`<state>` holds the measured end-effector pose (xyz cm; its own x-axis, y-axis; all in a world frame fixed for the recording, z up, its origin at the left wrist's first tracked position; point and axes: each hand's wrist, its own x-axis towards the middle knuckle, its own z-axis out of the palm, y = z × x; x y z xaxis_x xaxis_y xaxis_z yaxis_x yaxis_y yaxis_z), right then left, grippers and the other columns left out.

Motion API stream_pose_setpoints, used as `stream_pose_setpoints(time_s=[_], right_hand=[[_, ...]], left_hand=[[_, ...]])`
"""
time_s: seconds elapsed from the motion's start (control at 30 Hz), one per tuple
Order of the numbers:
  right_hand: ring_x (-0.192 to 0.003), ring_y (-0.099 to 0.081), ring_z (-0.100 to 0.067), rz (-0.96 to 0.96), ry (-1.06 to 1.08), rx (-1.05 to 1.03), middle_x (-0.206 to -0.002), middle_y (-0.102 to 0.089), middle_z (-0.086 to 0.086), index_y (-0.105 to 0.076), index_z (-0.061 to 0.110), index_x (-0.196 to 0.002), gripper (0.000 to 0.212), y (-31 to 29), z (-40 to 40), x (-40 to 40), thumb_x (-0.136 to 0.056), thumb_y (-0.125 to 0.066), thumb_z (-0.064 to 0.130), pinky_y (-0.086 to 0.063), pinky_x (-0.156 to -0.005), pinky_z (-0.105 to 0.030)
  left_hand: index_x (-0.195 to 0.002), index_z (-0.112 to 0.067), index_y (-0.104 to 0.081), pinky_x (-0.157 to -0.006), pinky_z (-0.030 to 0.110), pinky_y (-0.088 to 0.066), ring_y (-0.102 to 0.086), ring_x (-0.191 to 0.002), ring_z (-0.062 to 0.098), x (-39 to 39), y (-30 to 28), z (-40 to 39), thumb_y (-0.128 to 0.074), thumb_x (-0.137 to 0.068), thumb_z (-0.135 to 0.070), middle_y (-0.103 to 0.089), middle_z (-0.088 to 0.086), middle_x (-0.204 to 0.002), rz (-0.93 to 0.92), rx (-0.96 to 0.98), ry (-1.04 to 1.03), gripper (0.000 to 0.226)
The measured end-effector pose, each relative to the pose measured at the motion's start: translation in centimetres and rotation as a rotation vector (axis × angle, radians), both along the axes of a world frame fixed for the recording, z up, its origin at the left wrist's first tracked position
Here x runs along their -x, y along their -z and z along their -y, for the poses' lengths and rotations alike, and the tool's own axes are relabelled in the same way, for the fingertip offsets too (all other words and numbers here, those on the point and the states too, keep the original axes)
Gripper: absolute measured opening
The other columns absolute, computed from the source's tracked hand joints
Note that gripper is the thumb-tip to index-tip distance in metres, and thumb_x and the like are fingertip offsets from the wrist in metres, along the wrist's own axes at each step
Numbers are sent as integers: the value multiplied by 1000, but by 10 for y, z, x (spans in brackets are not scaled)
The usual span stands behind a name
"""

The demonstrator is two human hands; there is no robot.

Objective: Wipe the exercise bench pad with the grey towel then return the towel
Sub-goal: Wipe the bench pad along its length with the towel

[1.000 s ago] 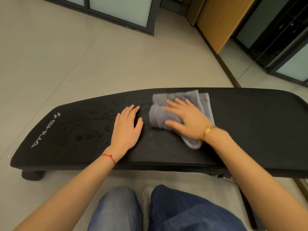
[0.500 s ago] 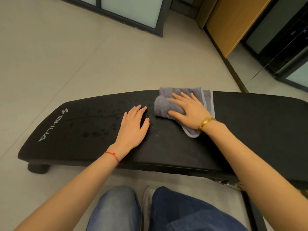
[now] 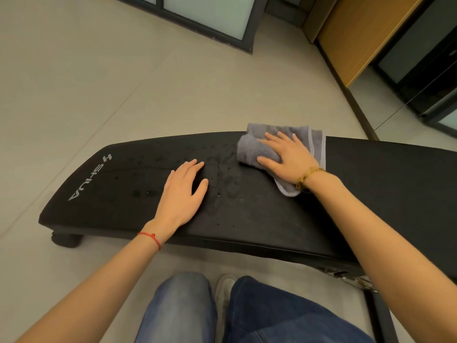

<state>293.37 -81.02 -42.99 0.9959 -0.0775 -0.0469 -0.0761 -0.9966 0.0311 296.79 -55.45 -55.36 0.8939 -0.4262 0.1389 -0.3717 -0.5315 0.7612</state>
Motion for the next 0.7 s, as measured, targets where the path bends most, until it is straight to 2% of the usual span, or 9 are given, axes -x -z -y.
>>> stream_pose_setpoints(time_s=[0.13, 0.2, 0.27, 0.33, 0.4, 0.47, 0.57, 0.63, 0.7], right_hand=[[-148, -8, -10, -9, -291, -57, -157, -21, 14, -29, 42, -146, 59, -3, -43, 92, -91, -36, 63, 2, -120, -33], [-147, -5, -3, -58, -331, -98, -157, -18, 20, -26, 46, -146, 59, -8, -45, 119, -91, -33, 66, 2, -121, -31], [-147, -15, -7, -35, -297, -137, -155, -28, 16, -34, 42, -144, 61, -15, -28, 99, -89, -35, 67, -7, -122, -36], [-145, -24, -17, 36, -163, -122, -153, -35, 6, -39, 34, -143, 63, -16, -4, 49, -88, -41, 64, -15, -120, -45], [-147, -20, -23, 27, 27, -35, -156, -29, 2, -36, 32, -145, 60, -10, 13, -1, -92, -42, 58, -9, -120, -47], [-148, -15, -24, 4, 79, 30, -158, -24, 2, -31, 33, -147, 59, 1, 9, -21, -94, -40, 56, -4, -119, -46], [-148, -14, -21, 4, -96, -12, -157, -26, 4, -32, 34, -146, 58, 7, -24, 22, -93, -40, 57, -3, -120, -42], [-148, -10, -13, -7, -248, -62, -157, -23, 11, -30, 40, -146, 61, 2, -47, 77, -91, -35, 63, -2, -122, -38], [-147, -6, -5, -37, -307, -97, -157, -19, 19, -27, 45, -146, 60, -5, -55, 118, -90, -32, 67, 0, -121, -34]], left_hand=[[-150, -26, -34, -125, 37, -8, -18, -149, 10, 0, 1, 0, -39, -101, -41, -29, -7, -158, 8, 0, 0, 51], [-150, -26, -33, -125, 36, -7, -17, -149, 10, 0, 2, 0, -38, -101, -41, -28, -7, -159, 7, -7, 0, 51], [-151, -26, -33, -125, 35, -7, -16, -150, 9, 1, 1, 1, -38, -102, -40, -27, -7, -159, 0, -12, 1, 51], [-151, -26, -32, -125, 36, -7, -15, -150, 10, 1, 0, 2, -37, -102, -40, -27, -7, -159, -1, -19, 2, 51], [-151, -26, -32, -125, 37, -7, -16, -150, 11, 2, -2, 1, -37, -102, -40, -26, -7, -160, -5, -21, 1, 51], [-151, -26, -32, -125, 38, -8, -16, -150, 11, 2, -3, 1, -37, -102, -40, -27, -7, -159, -5, -21, 3, 51], [-150, -27, -33, -125, 39, -9, -17, -150, 11, 2, -1, 0, -37, -102, -40, -27, -7, -159, 0, -23, 5, 51], [-150, -27, -33, -124, 39, -9, -17, -150, 12, 1, 1, 0, -38, -101, -40, -28, -7, -159, 0, -16, 6, 51], [-150, -27, -33, -124, 39, -9, -17, -150, 12, 1, 1, 0, -38, -102, -40, -27, -7, -159, 2, -15, 6, 51]])
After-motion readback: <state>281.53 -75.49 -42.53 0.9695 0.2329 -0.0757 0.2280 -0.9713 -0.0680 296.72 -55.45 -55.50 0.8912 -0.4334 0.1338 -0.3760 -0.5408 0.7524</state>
